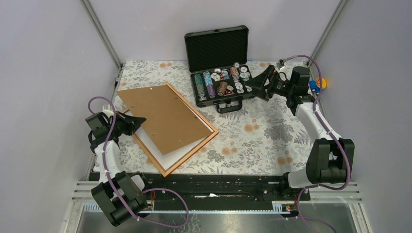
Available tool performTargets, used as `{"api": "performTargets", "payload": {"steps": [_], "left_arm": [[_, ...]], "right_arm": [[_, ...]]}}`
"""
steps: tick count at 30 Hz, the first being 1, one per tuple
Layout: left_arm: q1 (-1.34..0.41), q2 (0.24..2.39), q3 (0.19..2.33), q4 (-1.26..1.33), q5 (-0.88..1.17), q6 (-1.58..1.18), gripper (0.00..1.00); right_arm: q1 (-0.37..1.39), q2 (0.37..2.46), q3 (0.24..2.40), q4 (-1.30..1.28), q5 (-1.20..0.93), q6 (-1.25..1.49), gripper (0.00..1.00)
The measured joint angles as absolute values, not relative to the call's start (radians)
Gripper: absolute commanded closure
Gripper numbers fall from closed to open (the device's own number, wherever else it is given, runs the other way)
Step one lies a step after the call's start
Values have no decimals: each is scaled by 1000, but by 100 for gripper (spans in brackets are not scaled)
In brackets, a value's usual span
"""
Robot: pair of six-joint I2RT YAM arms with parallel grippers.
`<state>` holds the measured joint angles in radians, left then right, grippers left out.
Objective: Put the photo into the frame
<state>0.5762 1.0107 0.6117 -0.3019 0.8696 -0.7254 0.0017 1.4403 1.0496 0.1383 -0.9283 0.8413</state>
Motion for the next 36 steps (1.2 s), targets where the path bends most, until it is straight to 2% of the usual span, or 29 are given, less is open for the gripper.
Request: {"api": "performTargets", "payload": {"steps": [10, 16, 20, 22, 23, 25, 27, 31, 32, 33, 34, 36], "left_arm": [[581, 980, 545, -269, 859, -736, 100], [583, 977, 543, -295, 838, -724, 95], [583, 977, 543, -303, 827, -722, 100], [583, 977, 543, -301, 828, -718, 99], [583, 979, 543, -301, 829, -717, 96], [584, 991, 543, -299, 830, -713, 75], [584, 1004, 544, -301, 823, -700, 60], [583, 1013, 546, -367, 761, -674, 36], [583, 1007, 551, -390, 737, -667, 26], [582, 999, 563, -422, 706, -664, 5], [582, 988, 575, -447, 677, -660, 1], [579, 966, 614, -499, 612, -659, 1]], "right_arm": [[18, 1440, 1050, 138, -928, 841, 0], [21, 1440, 1050, 138, -928, 841, 0], [22, 1440, 1050, 138, -928, 841, 0], [24, 1440, 1050, 138, -928, 841, 1], [25, 1440, 1050, 138, -928, 840, 0], [27, 1440, 1050, 138, -928, 840, 0], [28, 1440, 1050, 138, -928, 837, 0], [29, 1440, 1050, 138, -928, 834, 0], [29, 1440, 1050, 138, -928, 834, 0], [30, 1440, 1050, 138, -928, 834, 0], [30, 1440, 1050, 138, -928, 834, 0], [32, 1440, 1050, 138, -927, 834, 0]]}}
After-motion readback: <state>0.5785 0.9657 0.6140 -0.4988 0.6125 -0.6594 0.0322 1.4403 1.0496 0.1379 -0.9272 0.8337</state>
